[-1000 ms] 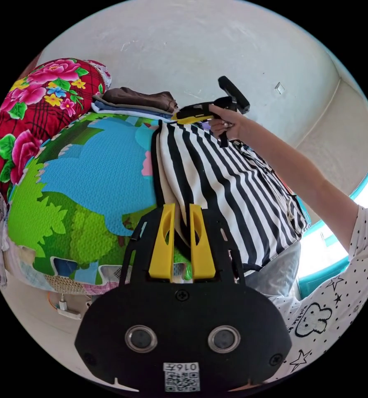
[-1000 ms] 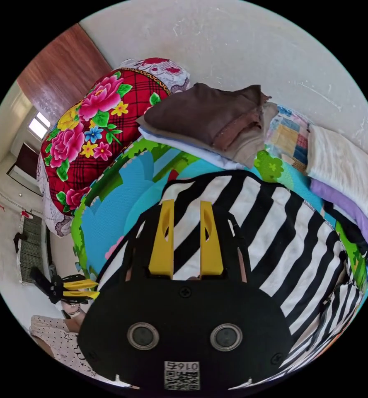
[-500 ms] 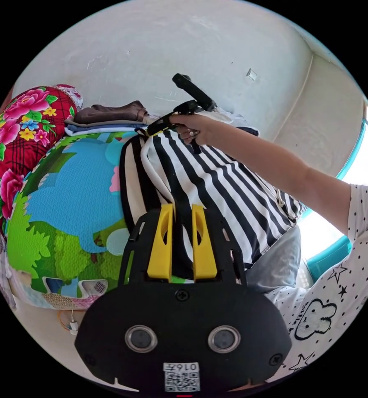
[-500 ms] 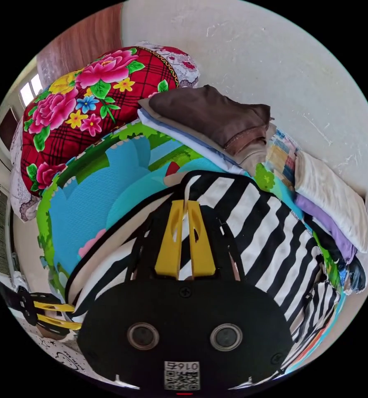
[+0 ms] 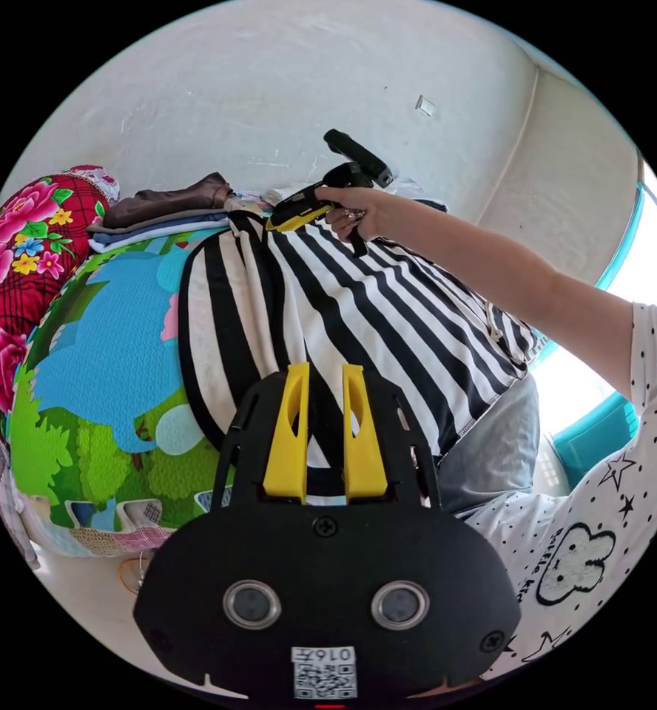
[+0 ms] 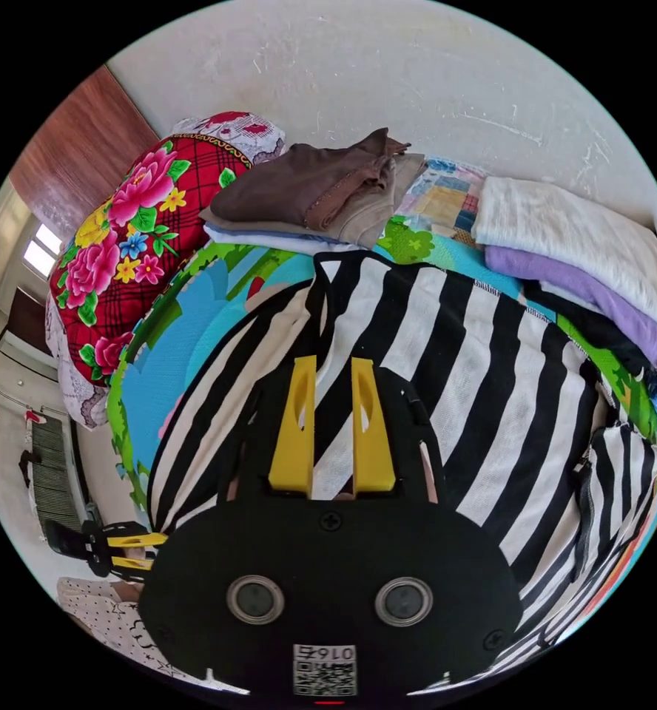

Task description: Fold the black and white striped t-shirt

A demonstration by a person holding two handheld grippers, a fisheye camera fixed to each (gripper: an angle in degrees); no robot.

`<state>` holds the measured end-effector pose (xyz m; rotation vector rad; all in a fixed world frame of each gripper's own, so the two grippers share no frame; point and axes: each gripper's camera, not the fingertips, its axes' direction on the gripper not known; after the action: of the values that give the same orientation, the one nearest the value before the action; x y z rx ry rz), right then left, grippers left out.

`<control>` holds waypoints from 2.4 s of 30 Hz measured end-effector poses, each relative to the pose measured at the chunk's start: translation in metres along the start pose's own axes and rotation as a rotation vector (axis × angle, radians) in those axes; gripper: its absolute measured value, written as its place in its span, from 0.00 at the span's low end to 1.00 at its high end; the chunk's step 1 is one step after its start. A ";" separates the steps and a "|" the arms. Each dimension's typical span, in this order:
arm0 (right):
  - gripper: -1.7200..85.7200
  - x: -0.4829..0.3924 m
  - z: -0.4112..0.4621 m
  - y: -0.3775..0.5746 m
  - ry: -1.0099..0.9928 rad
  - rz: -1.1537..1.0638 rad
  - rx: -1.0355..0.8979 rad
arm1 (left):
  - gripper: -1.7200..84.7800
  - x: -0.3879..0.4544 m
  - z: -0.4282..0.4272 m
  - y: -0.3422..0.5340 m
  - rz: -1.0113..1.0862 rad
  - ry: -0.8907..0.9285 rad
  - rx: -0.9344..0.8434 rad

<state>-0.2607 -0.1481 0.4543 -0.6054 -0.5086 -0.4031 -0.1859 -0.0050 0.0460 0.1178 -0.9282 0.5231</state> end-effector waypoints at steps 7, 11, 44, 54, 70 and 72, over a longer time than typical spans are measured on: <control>0.12 -0.036 0.022 -0.012 0.157 -0.077 -0.047 | 0.09 0.013 -0.002 -0.012 0.042 0.037 0.010; 0.11 -0.049 0.036 -0.011 0.268 -0.128 -0.083 | 0.09 0.005 -0.009 -0.020 0.012 -0.040 0.016; 0.09 -0.009 0.010 -0.009 0.107 -0.077 -0.052 | 0.12 0.013 -0.013 -0.054 0.049 -0.022 0.089; 0.09 0.007 0.020 -0.024 0.134 -0.030 -0.072 | 0.11 0.009 0.023 -0.049 0.022 -0.037 -0.032; 0.03 0.032 0.011 -0.027 0.073 -0.005 -0.037 | 0.01 0.000 0.004 -0.003 -0.052 -0.119 0.049; 0.03 0.033 0.006 -0.028 0.039 -0.005 -0.027 | 0.01 -0.007 -0.004 0.009 -0.085 -0.127 0.072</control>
<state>-0.2502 -0.1721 0.4895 -0.6211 -0.4685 -0.4261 -0.1910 0.0011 0.0367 0.2567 -1.0236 0.4748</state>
